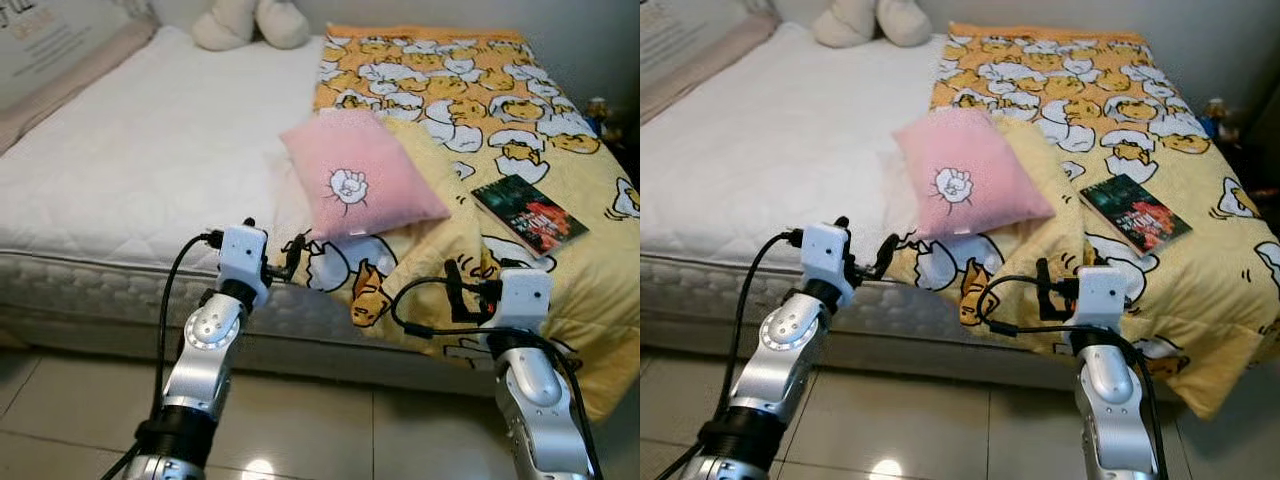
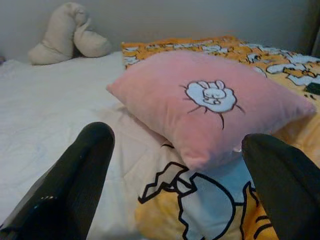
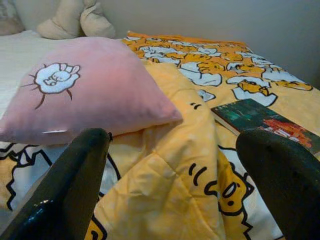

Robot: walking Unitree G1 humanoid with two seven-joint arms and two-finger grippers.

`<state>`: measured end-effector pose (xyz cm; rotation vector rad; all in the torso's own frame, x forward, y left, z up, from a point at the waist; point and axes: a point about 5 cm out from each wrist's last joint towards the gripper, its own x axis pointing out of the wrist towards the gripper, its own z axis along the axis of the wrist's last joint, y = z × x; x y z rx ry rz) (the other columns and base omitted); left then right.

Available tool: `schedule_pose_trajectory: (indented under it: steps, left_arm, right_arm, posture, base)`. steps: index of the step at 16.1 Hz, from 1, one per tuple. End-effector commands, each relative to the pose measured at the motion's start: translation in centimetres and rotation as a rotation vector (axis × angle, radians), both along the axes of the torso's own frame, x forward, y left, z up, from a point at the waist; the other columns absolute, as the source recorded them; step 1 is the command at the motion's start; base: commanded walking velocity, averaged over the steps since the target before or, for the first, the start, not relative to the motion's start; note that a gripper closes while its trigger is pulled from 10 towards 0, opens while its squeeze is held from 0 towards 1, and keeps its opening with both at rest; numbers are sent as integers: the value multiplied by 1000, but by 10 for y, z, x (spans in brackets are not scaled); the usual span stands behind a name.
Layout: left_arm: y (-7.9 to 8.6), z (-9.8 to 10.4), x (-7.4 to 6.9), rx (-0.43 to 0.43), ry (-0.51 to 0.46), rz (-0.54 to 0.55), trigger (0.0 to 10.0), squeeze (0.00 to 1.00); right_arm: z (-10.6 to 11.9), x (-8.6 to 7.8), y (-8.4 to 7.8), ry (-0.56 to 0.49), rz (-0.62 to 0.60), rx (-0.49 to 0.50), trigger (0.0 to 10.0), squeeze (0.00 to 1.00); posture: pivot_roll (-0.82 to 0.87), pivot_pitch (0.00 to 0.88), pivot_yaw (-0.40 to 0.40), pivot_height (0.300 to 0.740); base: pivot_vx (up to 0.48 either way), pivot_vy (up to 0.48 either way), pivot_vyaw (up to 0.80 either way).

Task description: Clean up the room

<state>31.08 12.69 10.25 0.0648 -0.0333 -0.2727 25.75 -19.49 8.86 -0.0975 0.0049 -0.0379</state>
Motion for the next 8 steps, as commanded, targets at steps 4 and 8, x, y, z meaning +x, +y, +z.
schedule_pose_trajectory:
  steps: [4, 8]
  left_arm:
    - [-9, 17, 6, -7, -60, -33, 10000, 0]
    - [-6, 16, 8, -7, -49, -27, 10000, 0]
  right_arm:
    - [10, 6, -5, -38, -6, -9, 10000, 0]
    - [9, 7, -3, -38, -7, -7, 10000, 0]
  posture:
    - [-133, 0, 41, 740]
    - [-129, 0, 45, 740]
  base:
    - [430, 0, 0]
    - [447, 0, 0]
